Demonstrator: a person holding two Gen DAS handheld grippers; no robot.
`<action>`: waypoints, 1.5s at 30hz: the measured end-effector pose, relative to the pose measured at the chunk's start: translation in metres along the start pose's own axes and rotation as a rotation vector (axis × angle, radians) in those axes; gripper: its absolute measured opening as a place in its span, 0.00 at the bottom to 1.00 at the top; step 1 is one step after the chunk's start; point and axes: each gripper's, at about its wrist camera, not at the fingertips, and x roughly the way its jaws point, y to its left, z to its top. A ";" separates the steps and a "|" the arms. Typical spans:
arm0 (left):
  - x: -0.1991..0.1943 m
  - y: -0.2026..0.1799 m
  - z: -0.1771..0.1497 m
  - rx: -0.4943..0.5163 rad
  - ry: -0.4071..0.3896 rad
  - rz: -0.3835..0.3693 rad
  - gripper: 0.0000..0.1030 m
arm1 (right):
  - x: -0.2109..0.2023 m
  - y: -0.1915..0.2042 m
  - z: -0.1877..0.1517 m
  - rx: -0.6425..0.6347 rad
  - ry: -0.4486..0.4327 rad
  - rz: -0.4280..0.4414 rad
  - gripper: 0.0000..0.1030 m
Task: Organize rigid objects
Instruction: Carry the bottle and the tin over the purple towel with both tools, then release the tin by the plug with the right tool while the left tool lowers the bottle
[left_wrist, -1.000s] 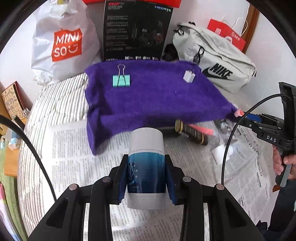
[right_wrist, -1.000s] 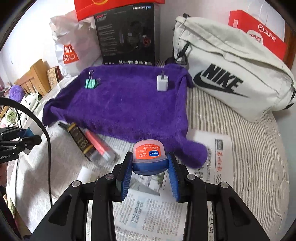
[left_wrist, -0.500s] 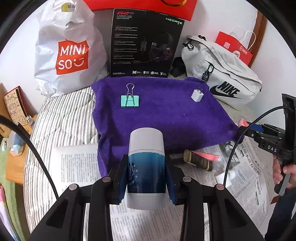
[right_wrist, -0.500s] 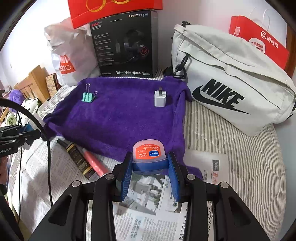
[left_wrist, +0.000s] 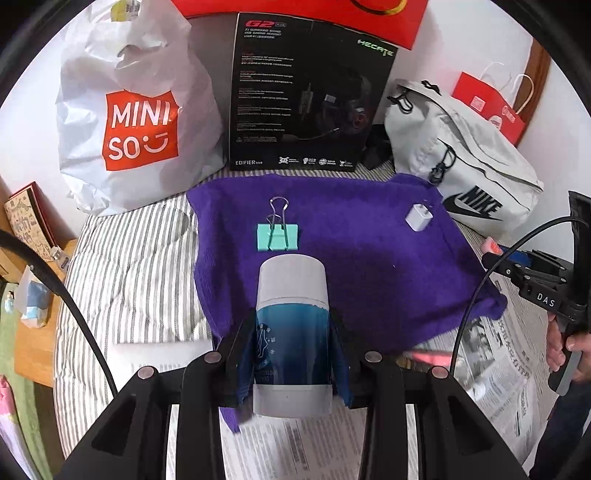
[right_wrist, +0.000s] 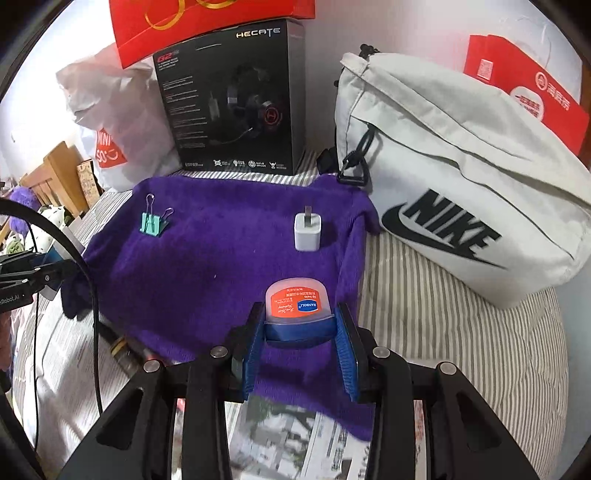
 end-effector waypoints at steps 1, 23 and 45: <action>0.002 0.001 0.002 -0.002 0.003 0.001 0.33 | 0.003 0.000 0.003 -0.001 0.001 -0.001 0.36; 0.049 0.015 0.017 -0.030 0.069 -0.012 0.33 | 0.093 -0.003 0.033 -0.022 0.106 -0.014 0.36; 0.094 0.017 0.032 -0.014 0.142 0.001 0.33 | 0.092 0.006 0.029 -0.085 0.131 0.002 0.48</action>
